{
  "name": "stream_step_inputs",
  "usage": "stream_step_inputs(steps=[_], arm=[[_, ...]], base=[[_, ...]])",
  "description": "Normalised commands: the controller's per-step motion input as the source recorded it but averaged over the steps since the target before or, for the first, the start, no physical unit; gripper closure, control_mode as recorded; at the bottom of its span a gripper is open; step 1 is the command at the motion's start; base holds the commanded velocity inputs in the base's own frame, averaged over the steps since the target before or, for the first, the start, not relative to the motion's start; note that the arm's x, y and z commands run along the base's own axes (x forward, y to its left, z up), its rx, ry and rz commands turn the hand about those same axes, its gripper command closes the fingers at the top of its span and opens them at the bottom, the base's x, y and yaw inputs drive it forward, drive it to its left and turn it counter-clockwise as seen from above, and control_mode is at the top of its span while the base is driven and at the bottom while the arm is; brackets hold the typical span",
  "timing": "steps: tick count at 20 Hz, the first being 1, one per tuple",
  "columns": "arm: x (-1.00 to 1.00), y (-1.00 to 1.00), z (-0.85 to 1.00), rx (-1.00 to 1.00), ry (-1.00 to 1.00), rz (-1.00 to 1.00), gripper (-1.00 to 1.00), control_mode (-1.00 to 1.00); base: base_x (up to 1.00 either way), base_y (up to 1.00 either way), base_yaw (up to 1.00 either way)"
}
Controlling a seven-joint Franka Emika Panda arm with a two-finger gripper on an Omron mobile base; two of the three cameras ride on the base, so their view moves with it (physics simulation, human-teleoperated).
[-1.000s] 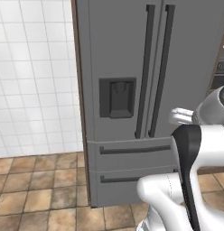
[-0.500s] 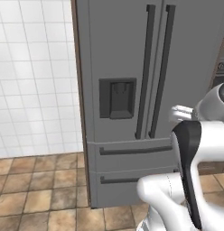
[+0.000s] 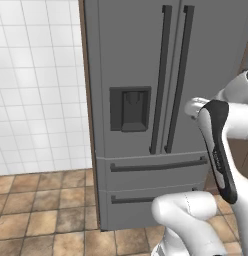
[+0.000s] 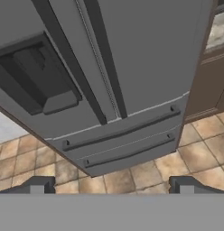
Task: Move the hot dog bun to the plate on the dining table and place the condiment next to that plate. Then navigate to the fridge and take the sausage and place it on the plate as well.
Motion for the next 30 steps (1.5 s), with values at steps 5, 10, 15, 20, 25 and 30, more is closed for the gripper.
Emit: stream_step_inputs(steps=[5, 10, 15, 20, 25, 30], arm=[[0.79, 0.0, 0.05, 0.0, 0.01, 0.08, -1.0, -1.0], [0.49, -0.11, 0.07, -0.02, 0.0, 0.0, -1.0, -1.0], [0.35, -0.2, 0.09, -0.1, -0.06, 0.0, -1.0, -1.0], [0.45, -0.11, 0.1, -0.11, -0.02, 0.0, -1.0, -1.0], [0.45, -0.06, 0.06, -0.03, -0.03, 0.0, -1.0, -1.0], [0.47, -0.12, 0.07, 0.0, 0.0, 0.0, -1.0, -1.0]], base=[[0.0, 0.0, 0.0], [0.0, 0.0, 0.0], [0.0, 0.0, 0.0], [0.0, 0.0, 0.0], [0.0, 0.0, 0.0], [0.0, 0.0, 0.0]])
